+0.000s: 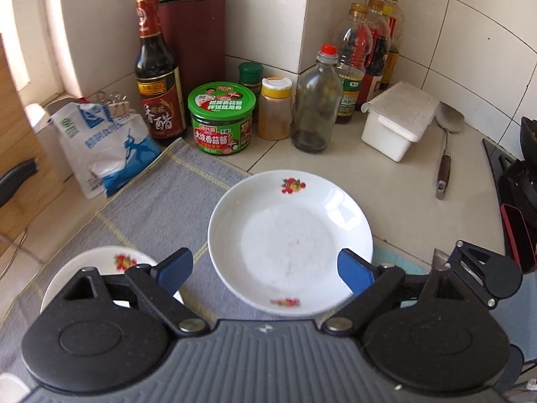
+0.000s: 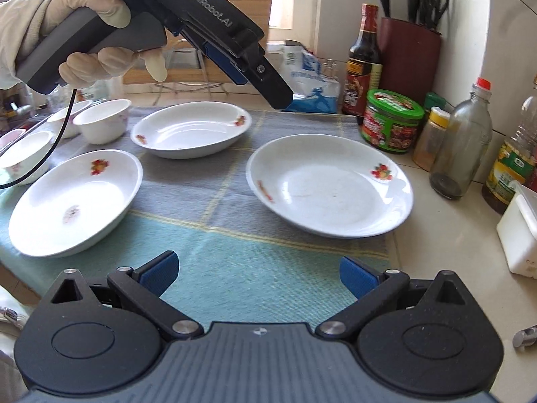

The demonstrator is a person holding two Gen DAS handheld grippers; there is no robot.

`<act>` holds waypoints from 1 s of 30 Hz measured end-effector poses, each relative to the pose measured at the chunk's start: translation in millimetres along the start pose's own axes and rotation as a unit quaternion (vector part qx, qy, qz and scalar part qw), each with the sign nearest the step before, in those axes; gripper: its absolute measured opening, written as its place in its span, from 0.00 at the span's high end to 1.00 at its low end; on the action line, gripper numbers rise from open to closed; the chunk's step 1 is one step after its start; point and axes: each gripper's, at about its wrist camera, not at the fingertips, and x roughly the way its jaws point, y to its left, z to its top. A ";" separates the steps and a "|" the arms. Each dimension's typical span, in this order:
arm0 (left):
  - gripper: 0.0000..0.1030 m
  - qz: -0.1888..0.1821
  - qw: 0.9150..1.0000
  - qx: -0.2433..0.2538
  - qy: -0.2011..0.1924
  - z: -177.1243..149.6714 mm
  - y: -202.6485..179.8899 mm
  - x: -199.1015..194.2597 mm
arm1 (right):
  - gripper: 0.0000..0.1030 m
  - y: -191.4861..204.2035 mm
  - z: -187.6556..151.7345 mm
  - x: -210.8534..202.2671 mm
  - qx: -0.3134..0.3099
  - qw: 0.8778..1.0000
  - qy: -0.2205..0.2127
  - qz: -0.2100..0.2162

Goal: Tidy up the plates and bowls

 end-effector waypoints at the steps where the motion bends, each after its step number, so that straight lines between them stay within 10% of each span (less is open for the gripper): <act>1: 0.10 0.009 1.000 -0.003 -0.002 -8.0 -3.4 -8.1 | 0.00 3.6 -1.4 -1.6 -0.003 1.000 -0.001 0.004; 30: 0.09 0.166 0.963 -0.213 -0.011 -193.6 -1.8 -145.8 | 0.00 100.3 -3.3 4.2 -0.133 0.980 0.012 0.147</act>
